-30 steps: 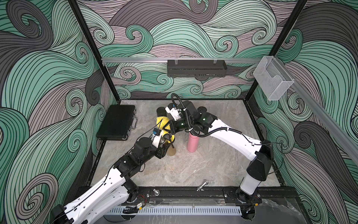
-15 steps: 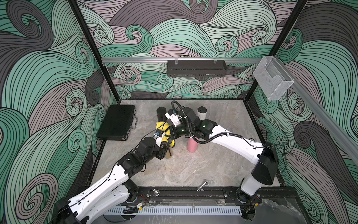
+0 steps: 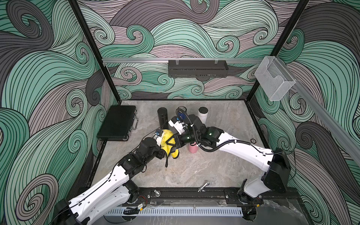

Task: Wipe the surface of the thermos
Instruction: Wipe the dirt from the surface of the thermos.

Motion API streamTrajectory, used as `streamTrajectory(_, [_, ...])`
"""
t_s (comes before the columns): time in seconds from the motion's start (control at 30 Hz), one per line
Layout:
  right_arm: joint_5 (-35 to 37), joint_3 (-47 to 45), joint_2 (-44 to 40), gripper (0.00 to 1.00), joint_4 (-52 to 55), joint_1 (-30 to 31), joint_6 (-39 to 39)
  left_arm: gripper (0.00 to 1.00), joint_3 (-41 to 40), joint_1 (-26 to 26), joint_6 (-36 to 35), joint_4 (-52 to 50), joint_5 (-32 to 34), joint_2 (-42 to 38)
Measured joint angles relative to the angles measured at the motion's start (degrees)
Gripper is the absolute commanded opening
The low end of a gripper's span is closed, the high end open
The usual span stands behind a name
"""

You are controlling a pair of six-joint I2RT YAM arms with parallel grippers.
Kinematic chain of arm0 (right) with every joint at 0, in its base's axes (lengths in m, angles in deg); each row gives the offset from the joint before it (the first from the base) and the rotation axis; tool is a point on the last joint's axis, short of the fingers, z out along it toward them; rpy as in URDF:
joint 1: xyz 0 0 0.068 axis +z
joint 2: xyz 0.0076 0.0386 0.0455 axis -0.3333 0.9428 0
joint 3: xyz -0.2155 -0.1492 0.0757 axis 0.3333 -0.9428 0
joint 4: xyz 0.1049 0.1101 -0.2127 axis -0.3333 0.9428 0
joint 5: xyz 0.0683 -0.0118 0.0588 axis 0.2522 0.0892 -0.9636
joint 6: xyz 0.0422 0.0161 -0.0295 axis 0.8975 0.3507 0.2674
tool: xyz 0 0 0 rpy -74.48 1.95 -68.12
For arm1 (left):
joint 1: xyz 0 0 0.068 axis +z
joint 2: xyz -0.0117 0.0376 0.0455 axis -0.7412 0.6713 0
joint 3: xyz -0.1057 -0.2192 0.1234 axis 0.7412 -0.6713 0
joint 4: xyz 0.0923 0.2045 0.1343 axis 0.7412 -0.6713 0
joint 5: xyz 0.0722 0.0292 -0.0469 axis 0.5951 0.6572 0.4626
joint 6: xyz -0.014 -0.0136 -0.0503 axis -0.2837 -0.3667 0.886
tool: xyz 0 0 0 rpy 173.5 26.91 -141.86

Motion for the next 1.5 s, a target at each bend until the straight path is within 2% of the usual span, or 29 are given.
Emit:
streamTrajectory(0.27, [-1.86,10.62,5.27,0.0,10.49,-1.33,-11.78,0.0,0.0,0.44,0.52,0.46,-0.17,-1.36])
streamTrajectory(0.57, [0.87,15.1,8.11,0.0,13.62,-2.01,-14.21,0.0,0.0,0.55,0.85,0.24,0.02,-1.46])
streamTrajectory(0.77, [4.94,15.15,8.15,0.0,11.69,-2.01,-11.87,0.0,0.0,0.5,0.83,0.35,-0.7,-1.33])
streamTrajectory(0.9, [5.2,14.82,8.15,0.0,10.08,-1.92,-10.67,0.0,0.0,0.48,0.83,0.85,-0.9,-1.33])
streamTrajectory(1.2, [2.36,9.29,6.01,0.0,7.32,-1.29,-14.21,0.0,0.0,0.39,0.33,-2.25,-1.22,-1.33])
streamTrajectory(1.5, [-1.9,4.15,-0.24,0.0,12.87,-0.11,-18.29,0.0,0.15,0.2,-1.79,-0.48,-3.32,-0.52])
